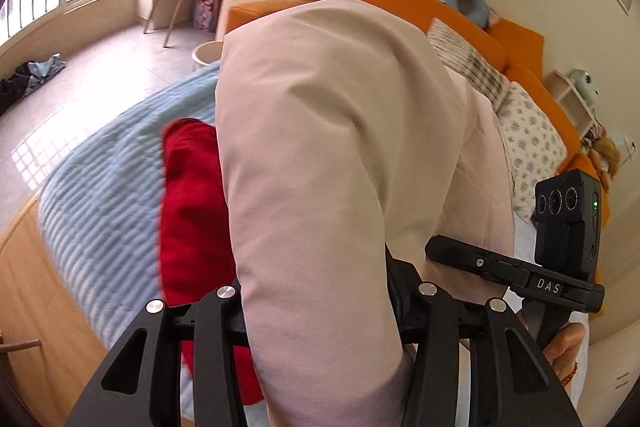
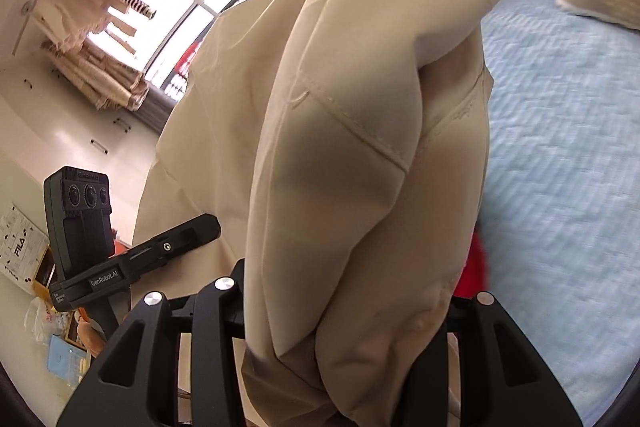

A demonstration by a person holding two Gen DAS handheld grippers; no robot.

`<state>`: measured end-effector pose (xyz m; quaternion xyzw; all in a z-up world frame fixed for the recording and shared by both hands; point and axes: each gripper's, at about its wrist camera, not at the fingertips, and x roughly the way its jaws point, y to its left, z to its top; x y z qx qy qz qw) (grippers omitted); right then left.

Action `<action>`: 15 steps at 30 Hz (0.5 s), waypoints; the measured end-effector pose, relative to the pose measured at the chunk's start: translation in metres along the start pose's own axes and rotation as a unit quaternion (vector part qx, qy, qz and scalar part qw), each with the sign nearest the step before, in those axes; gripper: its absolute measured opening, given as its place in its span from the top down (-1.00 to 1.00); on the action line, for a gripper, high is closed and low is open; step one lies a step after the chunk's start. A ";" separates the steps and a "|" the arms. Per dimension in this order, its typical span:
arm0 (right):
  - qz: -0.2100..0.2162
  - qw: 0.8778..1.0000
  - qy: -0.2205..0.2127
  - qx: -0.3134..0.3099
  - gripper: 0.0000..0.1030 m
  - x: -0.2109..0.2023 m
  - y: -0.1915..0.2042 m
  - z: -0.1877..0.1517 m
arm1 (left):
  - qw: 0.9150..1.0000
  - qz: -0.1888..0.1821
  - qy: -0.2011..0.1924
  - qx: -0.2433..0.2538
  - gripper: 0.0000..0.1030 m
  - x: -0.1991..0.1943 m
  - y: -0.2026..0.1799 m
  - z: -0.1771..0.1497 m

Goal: Fold large clothes

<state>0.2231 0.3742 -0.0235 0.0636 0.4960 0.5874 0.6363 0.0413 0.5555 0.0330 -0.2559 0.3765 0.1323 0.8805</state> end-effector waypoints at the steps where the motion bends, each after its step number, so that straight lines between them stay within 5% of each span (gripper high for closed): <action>1: 0.000 1.000 0.004 -0.003 0.21 0.009 0.007 0.001 | 1.000 0.002 0.000 -0.004 0.05 -0.003 0.010 0.000; 15: -0.019 0.999 0.046 0.003 0.21 0.087 0.012 0.012 | 1.000 0.003 0.012 -0.025 0.02 0.035 0.060 -0.014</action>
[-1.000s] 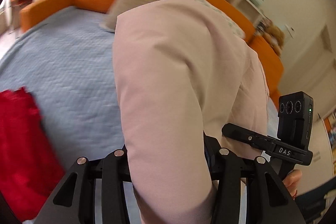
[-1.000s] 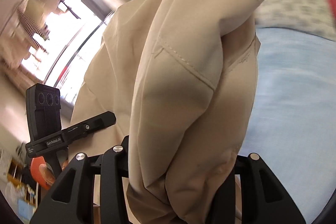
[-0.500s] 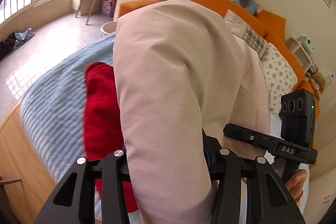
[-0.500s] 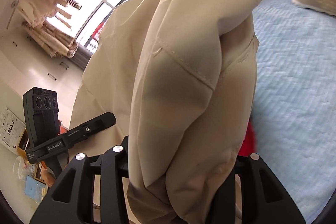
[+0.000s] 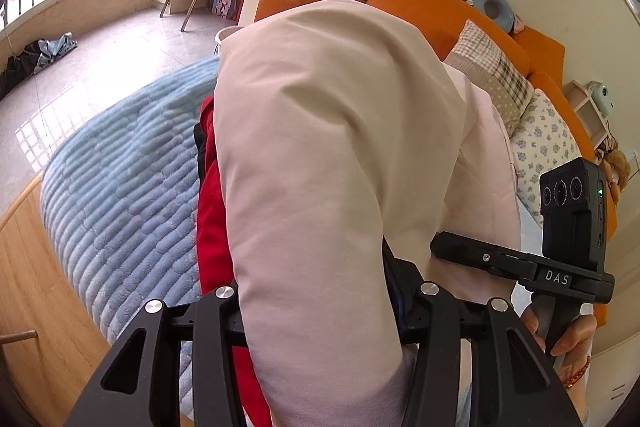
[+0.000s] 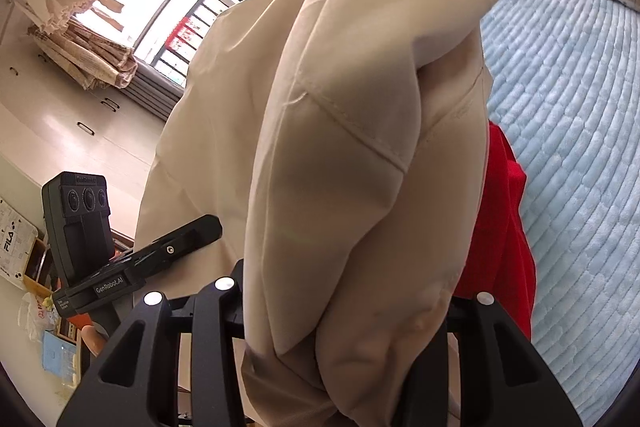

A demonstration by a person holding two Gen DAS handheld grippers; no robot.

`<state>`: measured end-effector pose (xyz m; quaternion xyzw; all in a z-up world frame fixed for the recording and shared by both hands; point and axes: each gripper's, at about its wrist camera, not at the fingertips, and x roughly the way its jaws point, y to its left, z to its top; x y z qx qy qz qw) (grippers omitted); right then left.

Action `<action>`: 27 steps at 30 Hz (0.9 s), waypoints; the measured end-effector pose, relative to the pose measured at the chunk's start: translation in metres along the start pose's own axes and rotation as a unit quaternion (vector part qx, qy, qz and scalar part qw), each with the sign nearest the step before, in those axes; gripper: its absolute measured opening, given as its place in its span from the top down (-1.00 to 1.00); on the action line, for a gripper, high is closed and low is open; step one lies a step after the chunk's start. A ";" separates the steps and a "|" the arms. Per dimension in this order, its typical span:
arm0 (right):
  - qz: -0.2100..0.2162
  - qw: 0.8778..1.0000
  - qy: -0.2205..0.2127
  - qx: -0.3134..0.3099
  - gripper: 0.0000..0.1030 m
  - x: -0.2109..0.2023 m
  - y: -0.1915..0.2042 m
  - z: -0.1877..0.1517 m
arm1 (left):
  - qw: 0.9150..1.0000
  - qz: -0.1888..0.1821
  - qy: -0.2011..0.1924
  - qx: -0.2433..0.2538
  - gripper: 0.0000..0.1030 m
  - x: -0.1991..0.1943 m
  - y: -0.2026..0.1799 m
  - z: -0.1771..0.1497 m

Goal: Fold large clothes

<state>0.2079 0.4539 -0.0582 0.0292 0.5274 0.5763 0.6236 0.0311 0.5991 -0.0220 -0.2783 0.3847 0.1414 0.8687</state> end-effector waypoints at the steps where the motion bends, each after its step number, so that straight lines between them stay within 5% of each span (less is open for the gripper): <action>1: -0.005 1.000 0.006 0.002 0.21 0.007 -0.005 -0.002 | 1.000 0.000 0.005 -0.003 0.02 0.008 0.004 -0.002; 9: -0.016 0.999 0.027 0.013 0.14 0.047 -0.034 -0.012 | 0.999 -0.010 0.020 -0.023 -0.23 0.062 0.041 -0.025; 13: -0.008 0.999 0.032 0.026 -0.19 0.056 -0.056 -0.014 | 1.000 0.008 0.006 -0.010 -0.71 0.076 0.048 -0.032; 20: 0.000 0.999 0.026 0.034 -0.32 0.050 -0.064 -0.020 | 0.999 -0.005 0.007 -0.031 -0.75 0.079 0.051 -0.036; 23: -0.044 0.998 0.034 0.025 -0.56 0.034 -0.058 -0.017 | 1.000 0.013 0.007 -0.019 -0.75 0.074 0.045 -0.037; 27: -0.110 0.994 -0.019 0.000 -0.56 -0.020 -0.047 -0.012 | 0.999 0.047 0.002 0.005 -0.75 0.067 0.030 -0.034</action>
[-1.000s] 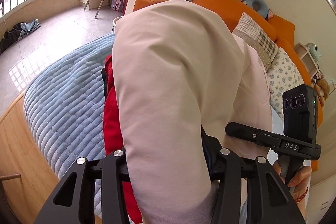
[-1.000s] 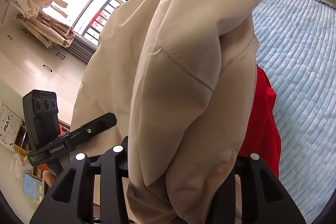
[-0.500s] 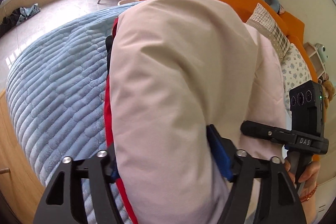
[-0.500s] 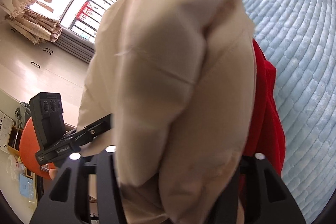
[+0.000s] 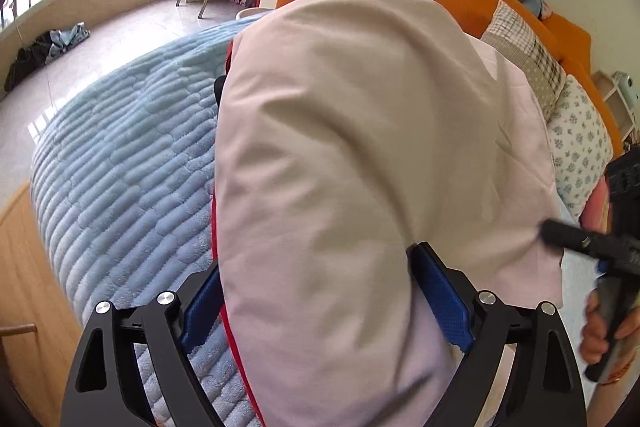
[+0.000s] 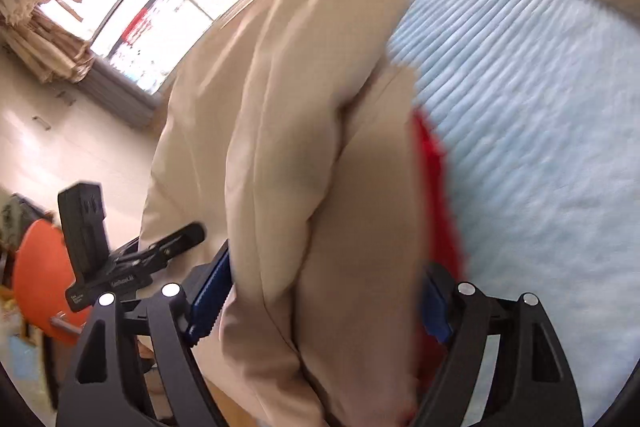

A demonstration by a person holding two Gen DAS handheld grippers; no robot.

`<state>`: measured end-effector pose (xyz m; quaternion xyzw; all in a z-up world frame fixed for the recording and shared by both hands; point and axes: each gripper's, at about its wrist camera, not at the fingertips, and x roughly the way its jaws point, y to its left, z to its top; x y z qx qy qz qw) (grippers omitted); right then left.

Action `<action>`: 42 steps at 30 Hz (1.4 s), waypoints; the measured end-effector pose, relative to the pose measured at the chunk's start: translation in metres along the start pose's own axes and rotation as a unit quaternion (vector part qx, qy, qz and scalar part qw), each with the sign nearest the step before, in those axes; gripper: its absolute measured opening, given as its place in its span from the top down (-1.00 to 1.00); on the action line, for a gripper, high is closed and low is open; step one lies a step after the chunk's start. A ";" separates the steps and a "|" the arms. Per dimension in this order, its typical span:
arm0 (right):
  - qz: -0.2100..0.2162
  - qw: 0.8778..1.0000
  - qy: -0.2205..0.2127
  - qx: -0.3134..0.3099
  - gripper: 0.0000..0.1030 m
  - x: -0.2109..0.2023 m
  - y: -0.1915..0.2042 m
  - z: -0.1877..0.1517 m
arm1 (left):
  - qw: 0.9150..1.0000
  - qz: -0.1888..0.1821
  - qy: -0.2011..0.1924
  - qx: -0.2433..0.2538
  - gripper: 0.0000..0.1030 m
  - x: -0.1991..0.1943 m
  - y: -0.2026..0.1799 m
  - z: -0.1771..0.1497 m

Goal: Fold large clothes

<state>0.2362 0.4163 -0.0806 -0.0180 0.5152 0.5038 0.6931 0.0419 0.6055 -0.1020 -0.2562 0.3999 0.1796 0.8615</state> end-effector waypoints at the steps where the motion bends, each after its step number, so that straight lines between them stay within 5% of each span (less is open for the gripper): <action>1: -0.011 1.000 -0.017 -0.002 -0.56 -0.012 0.001 0.001 | 1.000 0.012 -0.004 0.006 -0.75 -0.002 -0.004 0.000; 5: -0.041 0.991 -0.113 -0.059 -0.50 -0.072 0.032 0.016 | 0.999 0.039 -0.018 0.020 -0.74 -0.010 -0.013 -0.005; 6: -0.038 0.989 -0.122 -0.071 -0.38 -0.077 0.041 0.023 | 0.999 0.044 -0.020 0.020 -0.73 -0.011 -0.014 -0.006; 8: -0.036 0.989 -0.116 -0.081 0.17 -0.071 0.055 0.034 | 0.998 0.058 -0.023 0.027 -0.73 -0.012 -0.019 -0.009; 11: -0.010 0.994 -0.065 -0.089 0.52 -0.037 0.069 0.047 | 0.997 0.071 -0.025 0.033 -0.73 -0.013 -0.023 -0.009; 17: -0.111 0.990 -0.018 -0.080 0.67 0.039 0.046 0.055 | 0.996 0.073 -0.030 0.042 -0.74 -0.010 -0.023 -0.012; 23: -0.134 0.989 0.000 -0.062 0.66 0.085 0.023 0.041 | 0.996 0.068 -0.029 0.042 -0.75 0.002 -0.026 -0.019; 29: -0.128 0.988 -0.033 -0.086 0.59 0.043 0.044 0.031 | 0.996 0.078 -0.031 0.043 -0.75 0.001 -0.029 -0.018; 37: -0.058 0.986 -0.049 -0.151 0.59 -0.027 0.086 -0.056 | 0.995 0.083 -0.030 0.041 -0.75 -0.001 -0.033 -0.020; 42: -0.106 0.981 -0.021 -0.161 0.66 -0.007 0.080 -0.081 | 0.994 0.093 -0.034 0.041 -0.79 -0.002 -0.036 -0.023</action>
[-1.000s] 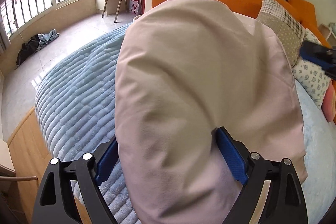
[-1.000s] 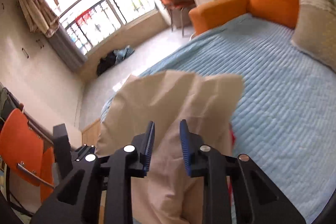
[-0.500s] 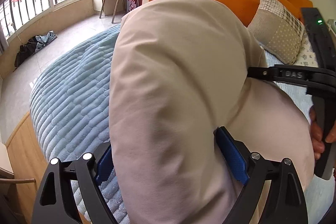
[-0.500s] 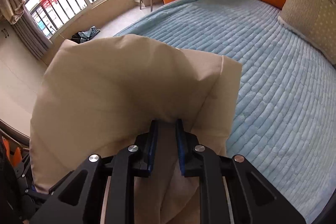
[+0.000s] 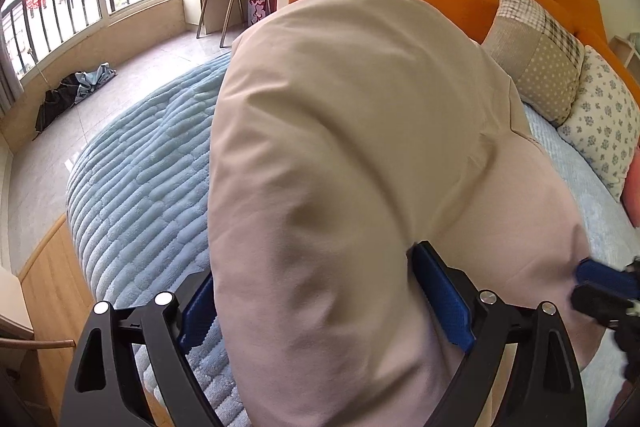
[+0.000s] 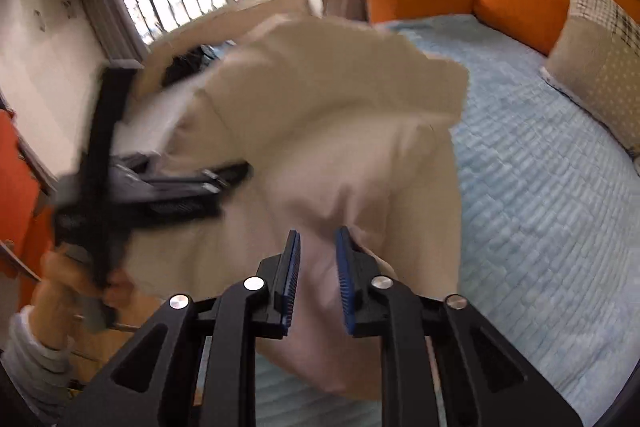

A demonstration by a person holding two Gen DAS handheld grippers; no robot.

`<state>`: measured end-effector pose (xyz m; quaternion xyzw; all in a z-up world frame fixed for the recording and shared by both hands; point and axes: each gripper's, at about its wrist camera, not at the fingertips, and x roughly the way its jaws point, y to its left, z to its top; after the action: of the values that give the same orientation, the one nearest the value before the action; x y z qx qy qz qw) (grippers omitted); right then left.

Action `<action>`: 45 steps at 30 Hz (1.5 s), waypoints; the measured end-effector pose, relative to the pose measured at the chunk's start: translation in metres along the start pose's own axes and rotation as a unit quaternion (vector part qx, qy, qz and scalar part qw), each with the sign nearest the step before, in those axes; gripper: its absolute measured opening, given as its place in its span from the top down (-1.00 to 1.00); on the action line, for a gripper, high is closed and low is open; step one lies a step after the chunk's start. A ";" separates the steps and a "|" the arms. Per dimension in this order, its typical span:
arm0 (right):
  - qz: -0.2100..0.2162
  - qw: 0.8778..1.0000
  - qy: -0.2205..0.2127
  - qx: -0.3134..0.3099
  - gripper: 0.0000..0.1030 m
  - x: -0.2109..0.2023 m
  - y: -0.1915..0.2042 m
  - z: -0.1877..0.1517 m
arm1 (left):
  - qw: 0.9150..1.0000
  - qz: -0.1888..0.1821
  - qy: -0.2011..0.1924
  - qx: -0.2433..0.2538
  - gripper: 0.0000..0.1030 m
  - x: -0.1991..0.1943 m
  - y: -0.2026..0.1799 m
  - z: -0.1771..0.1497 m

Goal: Fold large clothes

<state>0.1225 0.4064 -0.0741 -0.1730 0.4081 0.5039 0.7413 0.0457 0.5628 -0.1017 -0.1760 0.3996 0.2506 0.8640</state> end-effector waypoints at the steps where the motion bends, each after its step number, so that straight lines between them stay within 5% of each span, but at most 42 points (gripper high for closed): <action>1: -0.002 1.000 0.011 0.007 0.73 0.007 -0.004 -0.004 | 1.000 0.000 -0.001 0.002 -0.81 0.000 0.000 0.000; 6: -0.021 0.999 0.024 0.025 0.89 0.033 -0.015 -0.017 | 1.000 0.009 -0.001 0.000 -0.86 0.000 -0.004 -0.002; 14: -0.050 0.998 -0.024 0.001 0.68 0.003 0.010 -0.026 | 0.998 0.048 -0.011 -0.031 -0.87 -0.027 -0.007 -0.009; 15: -0.050 0.998 -0.031 0.004 0.56 -0.002 0.012 -0.029 | 0.998 0.053 -0.016 -0.034 -0.87 -0.032 -0.007 -0.011; 16: -0.047 0.998 -0.041 0.006 0.16 -0.008 0.014 -0.031 | 0.997 0.060 -0.025 -0.039 -0.87 -0.040 -0.009 -0.014; 17: -0.050 0.997 -0.058 0.008 -0.55 -0.018 0.018 -0.034 | 0.997 0.062 -0.030 -0.041 -0.87 -0.045 -0.010 -0.017; 19: -0.059 0.994 -0.097 -0.002 -0.90 -0.039 0.029 -0.040 | 0.996 0.069 -0.040 -0.043 -0.87 -0.057 -0.017 -0.023; 30: -0.127 0.981 -0.149 0.018 -0.90 -0.113 0.044 -0.046 | 0.990 0.093 -0.106 -0.008 -0.93 -0.112 -0.052 -0.036; 40: -0.132 0.981 -0.136 0.029 -0.90 -0.095 0.044 -0.052 | 0.985 0.102 -0.137 -0.020 -0.93 -0.124 -0.053 -0.044; 45: -0.137 0.983 -0.124 0.020 -0.90 -0.082 0.051 -0.055 | 0.987 0.096 -0.122 -0.040 -0.93 -0.107 -0.045 -0.051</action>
<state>0.0399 0.3421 -0.0361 -0.1484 0.2958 0.4071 0.8513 -0.0188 0.4692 -0.0447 -0.1391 0.2959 0.3680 0.8704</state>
